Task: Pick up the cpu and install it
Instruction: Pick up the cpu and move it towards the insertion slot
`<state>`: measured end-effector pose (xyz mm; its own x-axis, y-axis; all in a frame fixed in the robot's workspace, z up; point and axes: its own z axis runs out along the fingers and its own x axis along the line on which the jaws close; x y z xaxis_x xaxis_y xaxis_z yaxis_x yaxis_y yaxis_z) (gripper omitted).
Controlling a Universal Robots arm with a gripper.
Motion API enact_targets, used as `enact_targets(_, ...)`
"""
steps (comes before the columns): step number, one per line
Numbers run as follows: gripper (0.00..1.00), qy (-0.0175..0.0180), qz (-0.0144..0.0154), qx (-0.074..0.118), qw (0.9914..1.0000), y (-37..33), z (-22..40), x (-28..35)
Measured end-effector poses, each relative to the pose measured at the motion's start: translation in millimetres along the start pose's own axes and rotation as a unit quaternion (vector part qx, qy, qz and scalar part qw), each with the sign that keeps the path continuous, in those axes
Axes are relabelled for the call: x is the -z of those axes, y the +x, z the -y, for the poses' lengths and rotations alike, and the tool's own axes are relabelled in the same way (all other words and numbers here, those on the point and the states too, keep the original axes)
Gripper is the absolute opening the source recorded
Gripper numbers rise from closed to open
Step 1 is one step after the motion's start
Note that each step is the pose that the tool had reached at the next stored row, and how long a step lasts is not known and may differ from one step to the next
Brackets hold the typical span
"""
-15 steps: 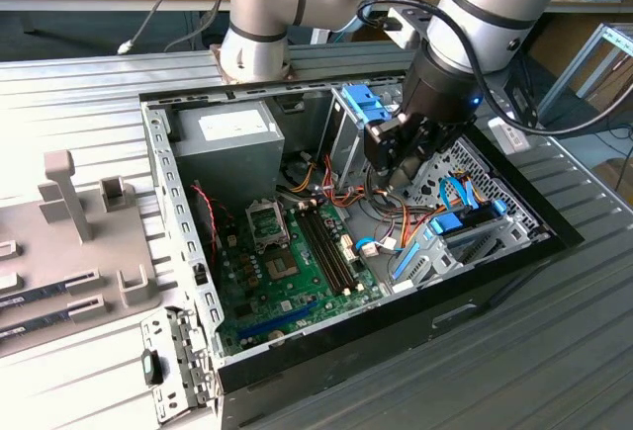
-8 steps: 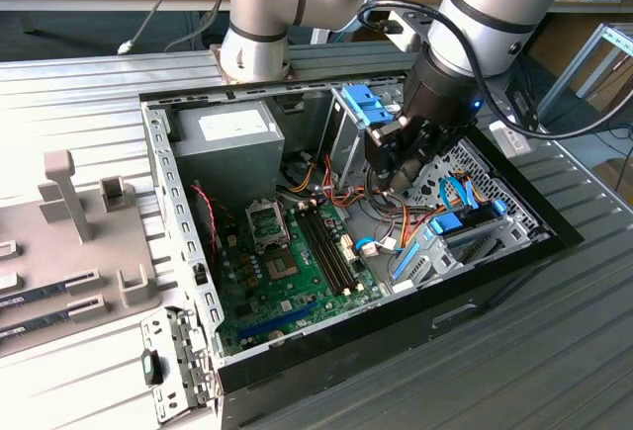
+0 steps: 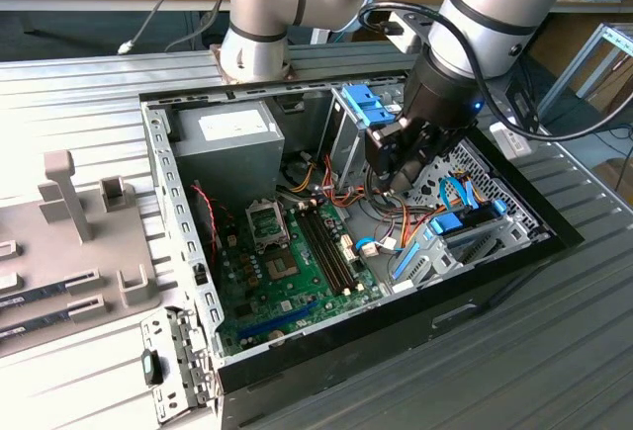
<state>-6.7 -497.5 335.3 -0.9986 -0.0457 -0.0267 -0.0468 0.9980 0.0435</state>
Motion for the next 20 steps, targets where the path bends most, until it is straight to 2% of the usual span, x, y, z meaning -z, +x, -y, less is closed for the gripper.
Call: enact_targets(20, 0.47, 0.0, 0.0, 0.0, 1.0, 0.3, 3.9, -5.0)
